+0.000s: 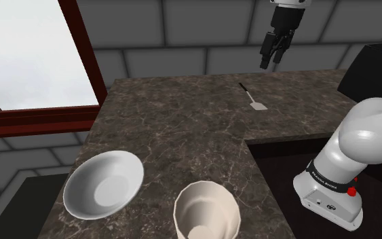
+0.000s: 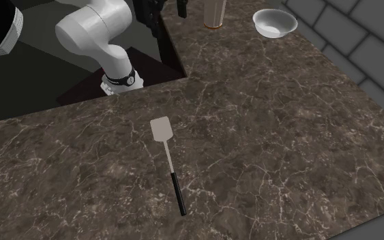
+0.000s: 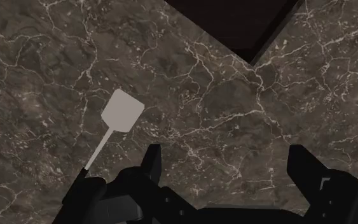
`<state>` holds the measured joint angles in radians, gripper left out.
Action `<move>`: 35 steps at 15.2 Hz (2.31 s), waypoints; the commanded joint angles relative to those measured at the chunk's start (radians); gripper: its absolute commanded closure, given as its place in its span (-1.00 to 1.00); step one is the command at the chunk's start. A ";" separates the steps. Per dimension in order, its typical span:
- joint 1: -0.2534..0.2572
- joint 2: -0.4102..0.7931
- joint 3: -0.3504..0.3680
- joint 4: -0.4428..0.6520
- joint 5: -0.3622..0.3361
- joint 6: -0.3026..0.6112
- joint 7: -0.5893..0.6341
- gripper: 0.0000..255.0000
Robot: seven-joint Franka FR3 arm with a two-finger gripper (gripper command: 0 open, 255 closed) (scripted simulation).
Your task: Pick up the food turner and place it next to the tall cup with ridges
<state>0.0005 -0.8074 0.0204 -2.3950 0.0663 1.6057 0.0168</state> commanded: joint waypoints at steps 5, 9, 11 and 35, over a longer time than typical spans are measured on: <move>-0.049 0.074 -0.013 -0.047 -0.021 0.129 0.042 -1.00; -0.098 0.163 -0.029 -0.078 -0.042 0.256 0.086 -1.00; -0.122 0.212 -0.038 -0.088 -0.053 0.319 0.108 -1.00; -0.278 0.690 -0.128 -0.089 -0.110 0.826 0.268 -1.00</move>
<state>-0.2770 -0.1204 -0.1070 -2.4808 -0.0442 2.4245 0.2861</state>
